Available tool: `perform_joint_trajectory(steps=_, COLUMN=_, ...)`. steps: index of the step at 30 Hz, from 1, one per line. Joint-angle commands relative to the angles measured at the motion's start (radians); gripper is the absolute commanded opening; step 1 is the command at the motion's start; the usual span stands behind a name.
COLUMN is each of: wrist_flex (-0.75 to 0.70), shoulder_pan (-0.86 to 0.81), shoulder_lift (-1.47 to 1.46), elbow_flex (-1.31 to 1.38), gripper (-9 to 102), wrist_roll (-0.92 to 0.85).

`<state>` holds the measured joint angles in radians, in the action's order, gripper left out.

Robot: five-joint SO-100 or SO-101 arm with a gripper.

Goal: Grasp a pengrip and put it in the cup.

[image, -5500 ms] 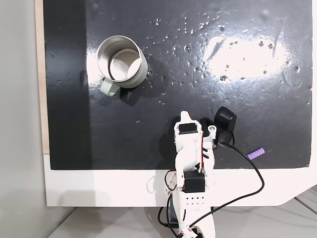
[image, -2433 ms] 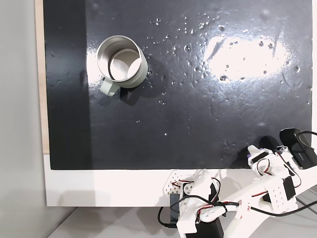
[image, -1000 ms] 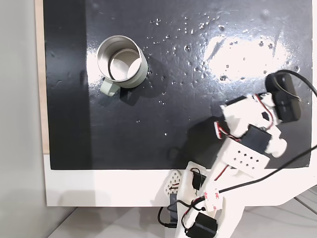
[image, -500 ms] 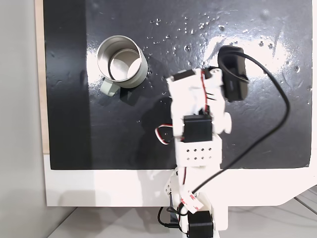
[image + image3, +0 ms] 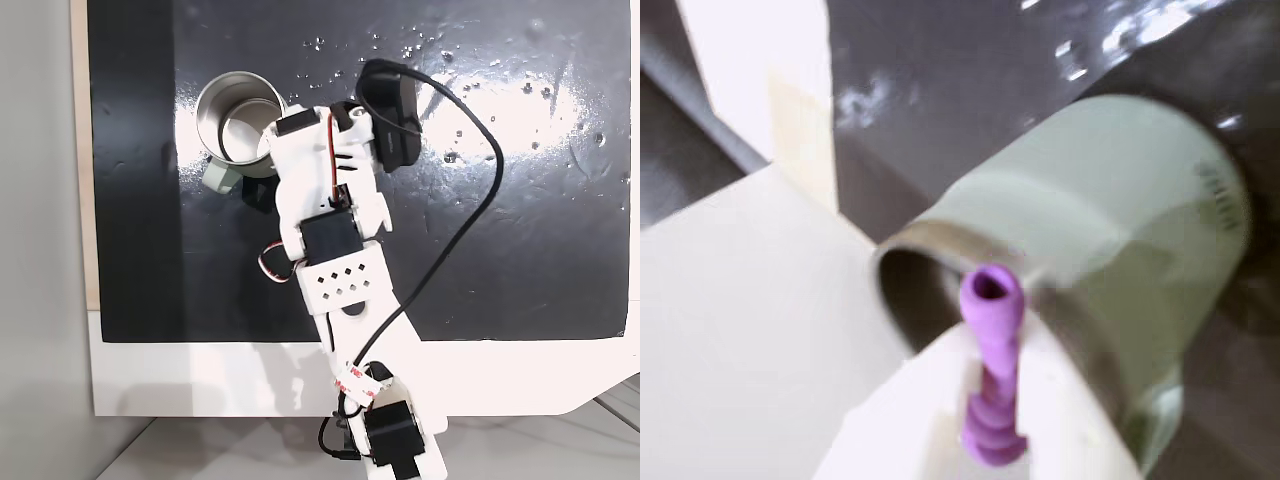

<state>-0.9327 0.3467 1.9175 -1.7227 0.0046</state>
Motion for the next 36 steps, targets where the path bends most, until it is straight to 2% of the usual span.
perform_joint_trajectory(steps=1, wrist_flex=0.034, shoulder_pan=0.081, shoulder_lift=0.006, elbow_flex=0.118, gripper=0, wrist_roll=0.012)
perform_joint_trajectory(steps=7, wrist_flex=0.028, shoulder_pan=0.135, shoulder_lift=-0.009, elbow_flex=0.169, gripper=0, wrist_roll=0.012)
perform_joint_trajectory(steps=21, wrist_flex=0.031, shoulder_pan=0.112, shoulder_lift=-0.048, elbow_flex=0.173, gripper=0, wrist_roll=0.008)
perform_joint_trajectory(steps=23, wrist_flex=0.023, shoulder_pan=0.112, shoulder_lift=-0.048, elbow_flex=0.172, gripper=5, wrist_roll=0.008)
perform_joint_trajectory(steps=26, wrist_flex=-0.002, shoulder_pan=0.112, shoulder_lift=-0.052, elbow_flex=0.175, gripper=26, wrist_roll=-0.005)
perform_joint_trajectory(steps=28, wrist_flex=-0.012, shoulder_pan=0.112, shoulder_lift=-0.054, elbow_flex=0.181, gripper=32, wrist_roll=-0.015)
perform_joint_trajectory(steps=36, wrist_flex=-0.052, shoulder_pan=0.115, shoulder_lift=-0.060, elbow_flex=0.215, gripper=32, wrist_roll=-0.018)
